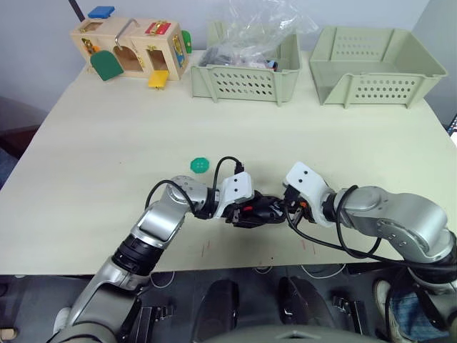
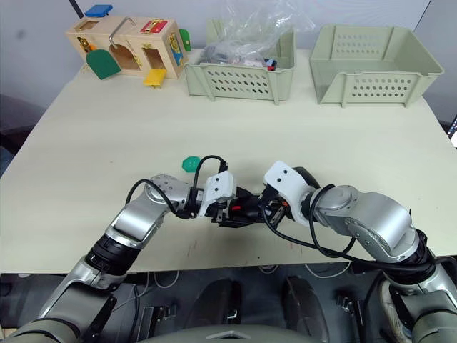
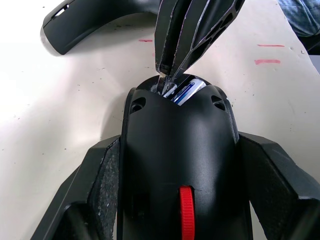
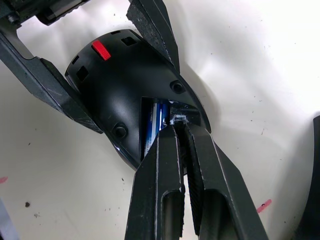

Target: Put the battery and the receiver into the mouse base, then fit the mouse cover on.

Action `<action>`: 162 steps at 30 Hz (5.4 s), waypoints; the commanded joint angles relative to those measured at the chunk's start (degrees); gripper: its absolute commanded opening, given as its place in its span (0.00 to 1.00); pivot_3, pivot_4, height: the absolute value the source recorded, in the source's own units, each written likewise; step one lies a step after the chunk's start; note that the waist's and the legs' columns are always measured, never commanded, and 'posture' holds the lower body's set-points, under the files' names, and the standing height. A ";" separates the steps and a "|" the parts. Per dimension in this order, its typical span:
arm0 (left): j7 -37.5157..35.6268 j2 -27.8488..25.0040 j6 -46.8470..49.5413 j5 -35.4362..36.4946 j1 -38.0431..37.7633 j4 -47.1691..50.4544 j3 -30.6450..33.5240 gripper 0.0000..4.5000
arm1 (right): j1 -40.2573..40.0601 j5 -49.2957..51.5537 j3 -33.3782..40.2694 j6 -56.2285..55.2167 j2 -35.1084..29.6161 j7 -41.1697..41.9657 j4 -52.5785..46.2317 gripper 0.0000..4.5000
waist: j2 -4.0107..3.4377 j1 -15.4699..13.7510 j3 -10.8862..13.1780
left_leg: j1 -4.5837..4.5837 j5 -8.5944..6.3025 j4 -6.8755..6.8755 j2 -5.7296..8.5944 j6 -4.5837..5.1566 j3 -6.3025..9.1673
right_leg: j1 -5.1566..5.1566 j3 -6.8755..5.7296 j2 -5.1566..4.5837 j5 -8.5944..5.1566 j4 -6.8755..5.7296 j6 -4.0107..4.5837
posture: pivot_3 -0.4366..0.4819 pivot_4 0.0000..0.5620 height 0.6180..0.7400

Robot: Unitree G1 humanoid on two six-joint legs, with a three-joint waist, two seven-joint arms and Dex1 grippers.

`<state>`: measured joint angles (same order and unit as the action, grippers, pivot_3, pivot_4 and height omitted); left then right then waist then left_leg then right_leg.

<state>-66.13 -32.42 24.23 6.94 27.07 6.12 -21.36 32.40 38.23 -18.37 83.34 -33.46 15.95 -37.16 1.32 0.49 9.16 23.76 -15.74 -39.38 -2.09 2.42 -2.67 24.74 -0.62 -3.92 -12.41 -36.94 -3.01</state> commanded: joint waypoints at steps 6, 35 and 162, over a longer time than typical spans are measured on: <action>0.08 -0.34 -1.02 0.32 0.21 0.79 0.47 0.66 | 2.71 -0.16 0.72 8.50 1.74 1.35 2.37 0.00 | 0.00 0.00 0.00 | -0.01 0.00 -0.01 0.00 0.00 0.01 | -0.02 -0.01 0.00 0.00 -0.01 0.00 | 0.48 0.27 1.00; 0.51 -0.47 -0.80 0.35 -0.22 1.75 0.41 0.66 | 11.90 11.24 2.71 9.16 3.01 -1.68 11.52 0.00 | -0.01 0.20 0.00 | -0.01 0.00 -0.02 -0.01 0.00 0.01 | -0.01 -0.01 0.00 0.01 -0.06 0.00 | 0.48 0.27 1.00; 0.06 -1.88 -1.27 -0.64 2.24 -0.74 -1.12 0.66 | -23.35 -16.20 2.78 -44.65 6.26 19.21 18.33 0.01 | 0.07 -0.01 -0.12 | -0.15 0.03 -0.16 -0.08 -0.03 -0.03 | -0.09 0.08 0.21 0.06 -0.12 0.02 | 0.48 0.27 1.00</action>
<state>-65.97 -34.11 23.28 6.73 28.67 4.97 -22.62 10.05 22.22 -14.66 35.51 -26.66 35.42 -21.15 1.39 0.48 9.03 23.61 -15.71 -39.53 -2.17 2.38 -2.70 24.64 -0.55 -3.70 -12.35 -37.06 -2.99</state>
